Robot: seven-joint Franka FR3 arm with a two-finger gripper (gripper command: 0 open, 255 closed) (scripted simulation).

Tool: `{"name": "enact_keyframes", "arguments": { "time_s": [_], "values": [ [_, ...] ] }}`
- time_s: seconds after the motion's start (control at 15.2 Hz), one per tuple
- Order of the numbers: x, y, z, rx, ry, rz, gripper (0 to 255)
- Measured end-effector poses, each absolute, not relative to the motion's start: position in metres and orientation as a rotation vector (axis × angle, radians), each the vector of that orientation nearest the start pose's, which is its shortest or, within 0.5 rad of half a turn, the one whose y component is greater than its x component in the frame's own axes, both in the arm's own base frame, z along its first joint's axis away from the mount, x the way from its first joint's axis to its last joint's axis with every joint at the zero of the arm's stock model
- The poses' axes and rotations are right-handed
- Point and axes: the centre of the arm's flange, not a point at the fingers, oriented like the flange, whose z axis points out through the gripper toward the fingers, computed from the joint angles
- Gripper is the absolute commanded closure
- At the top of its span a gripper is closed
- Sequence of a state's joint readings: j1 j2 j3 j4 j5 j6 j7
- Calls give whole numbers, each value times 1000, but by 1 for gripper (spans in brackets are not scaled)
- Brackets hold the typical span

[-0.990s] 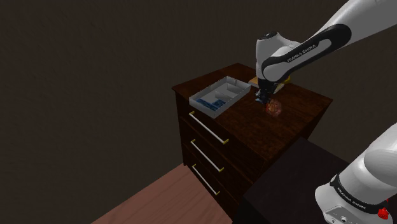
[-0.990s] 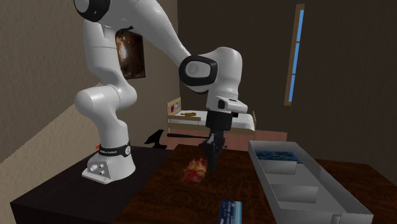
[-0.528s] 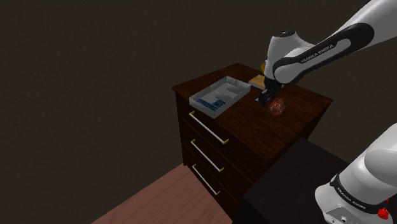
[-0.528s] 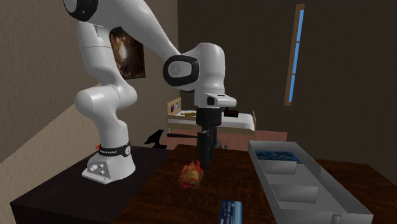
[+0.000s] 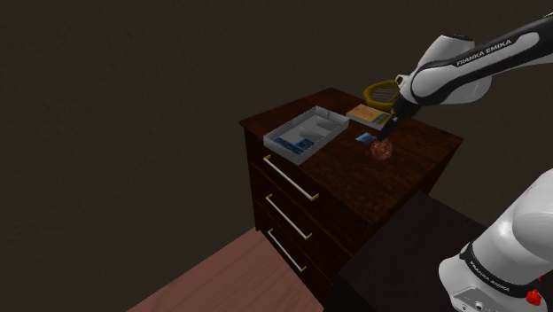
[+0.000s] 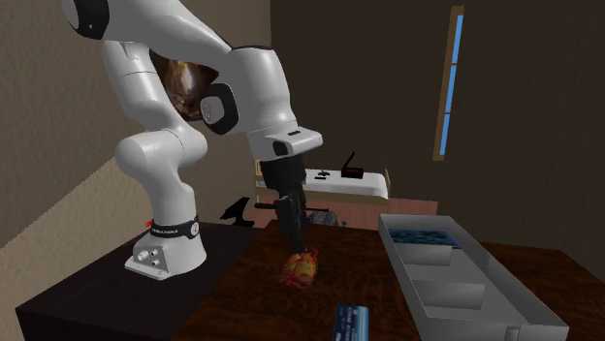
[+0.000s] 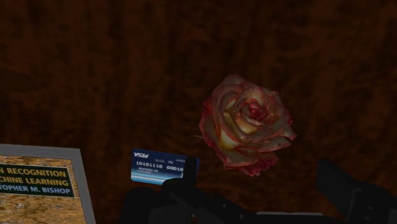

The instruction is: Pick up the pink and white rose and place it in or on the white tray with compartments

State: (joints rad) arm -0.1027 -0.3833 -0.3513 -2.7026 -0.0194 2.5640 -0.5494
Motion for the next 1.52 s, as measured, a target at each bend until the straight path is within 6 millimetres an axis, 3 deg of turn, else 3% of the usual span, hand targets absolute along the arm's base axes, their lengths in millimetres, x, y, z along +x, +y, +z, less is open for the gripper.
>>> {"name": "enact_keyframes", "arguments": {
  "time_s": [0.4, 0.86, 0.92, 1.52],
  "values": [
    [373, -176, 339, -3096, -213, -421, 0],
    [374, -177, 334, -3096, -213, -422, 0],
    [374, -177, 334, -3096, -213, -422, 255],
    [375, -176, 341, -3097, -221, -440, 255]
  ]
}}
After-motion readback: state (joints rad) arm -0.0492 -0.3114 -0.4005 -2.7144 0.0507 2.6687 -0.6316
